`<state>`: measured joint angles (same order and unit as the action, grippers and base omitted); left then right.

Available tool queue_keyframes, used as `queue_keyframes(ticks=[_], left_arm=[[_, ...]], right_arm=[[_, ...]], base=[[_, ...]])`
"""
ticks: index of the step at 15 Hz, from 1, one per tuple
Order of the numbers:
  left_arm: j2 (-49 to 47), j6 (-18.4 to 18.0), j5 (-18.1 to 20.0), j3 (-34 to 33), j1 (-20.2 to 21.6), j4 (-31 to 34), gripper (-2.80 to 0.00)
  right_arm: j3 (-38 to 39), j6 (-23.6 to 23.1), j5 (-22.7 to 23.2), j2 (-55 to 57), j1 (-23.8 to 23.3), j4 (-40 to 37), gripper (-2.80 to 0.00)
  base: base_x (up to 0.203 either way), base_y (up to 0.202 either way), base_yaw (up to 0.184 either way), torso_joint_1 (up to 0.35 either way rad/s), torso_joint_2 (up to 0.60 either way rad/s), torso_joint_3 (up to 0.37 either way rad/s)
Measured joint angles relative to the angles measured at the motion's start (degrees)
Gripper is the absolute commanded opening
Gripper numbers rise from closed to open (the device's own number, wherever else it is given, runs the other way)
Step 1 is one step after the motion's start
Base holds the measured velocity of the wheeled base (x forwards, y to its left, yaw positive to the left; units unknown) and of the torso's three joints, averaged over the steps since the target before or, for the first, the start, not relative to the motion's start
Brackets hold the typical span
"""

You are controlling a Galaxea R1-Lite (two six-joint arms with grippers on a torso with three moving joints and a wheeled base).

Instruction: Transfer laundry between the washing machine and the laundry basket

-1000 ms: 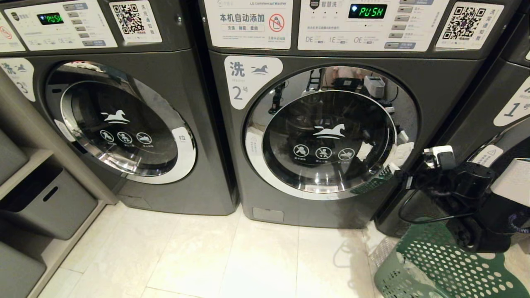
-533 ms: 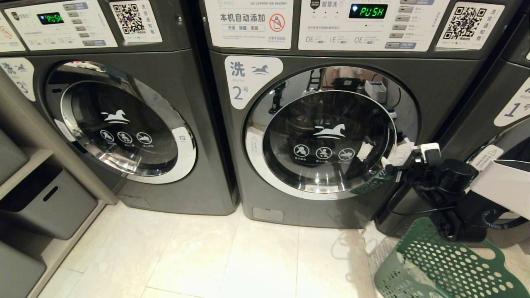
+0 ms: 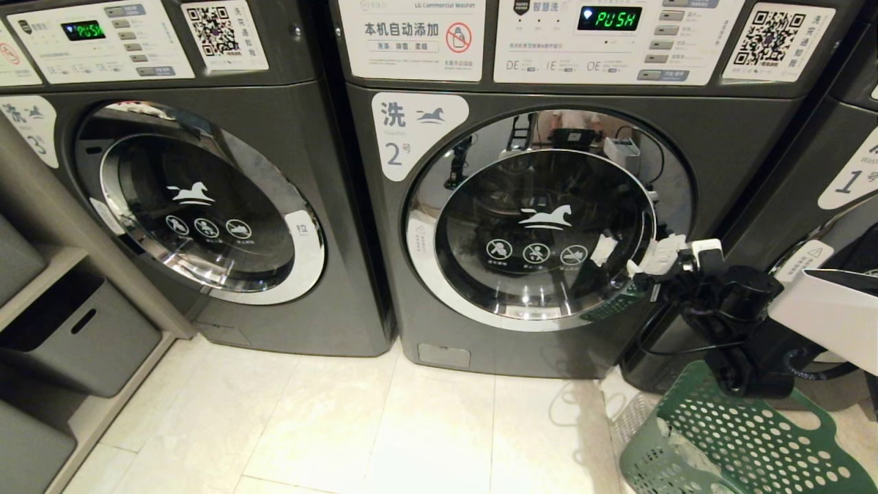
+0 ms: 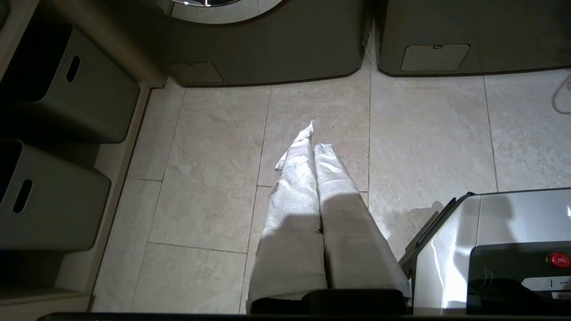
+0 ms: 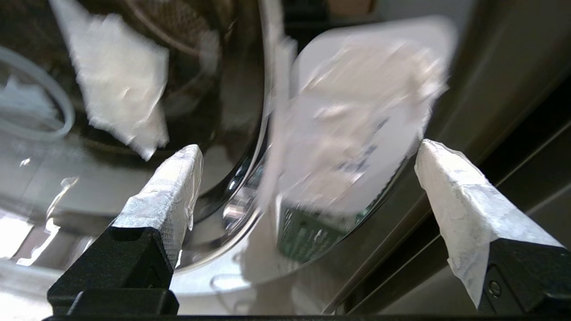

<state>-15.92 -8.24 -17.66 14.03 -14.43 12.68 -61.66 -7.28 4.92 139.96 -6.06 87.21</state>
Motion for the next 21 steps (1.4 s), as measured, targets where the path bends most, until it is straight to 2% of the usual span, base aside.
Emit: queue_keyframes(ticks=[5,11,18,20,21], left_arm=[[0.0,0.0,-0.1,-1.2,0.0,0.0,-2.80],[0.0,1.4,0.0,-3.4,0.0,-0.9,-2.80],[0.0,2.0,0.6,-11.3,0.0,-14.5,-2.80],[0.0,2.7,3.8,-12.6,0.0,-18.1,-2.80],[0.0,4.6,4.7,-13.0,0.0,-18.4,-2.80]], right_arm=[[4.4,-0.6,-0.3,-3.1,-0.3,0.0,0.00],[22.8,-1.7,0.2,-9.9,0.2,-0.1,0.00],[29.7,-1.9,0.2,-15.9,0.9,0.0,0.00],[31.4,-1.7,0.2,-17.9,1.5,0.0,0.00],[33.1,-1.7,0.2,-18.7,1.7,0.0,0.00]], base=[[0.000,0.000,0.000,0.000,0.00,0.000],[0.000,0.000,0.000,0.000,0.00,0.000],[0.000,0.000,0.000,0.000,0.00,0.000],[0.000,0.000,0.000,0.000,0.00,0.000],[0.000,0.000,0.000,0.000,0.00,0.000]])
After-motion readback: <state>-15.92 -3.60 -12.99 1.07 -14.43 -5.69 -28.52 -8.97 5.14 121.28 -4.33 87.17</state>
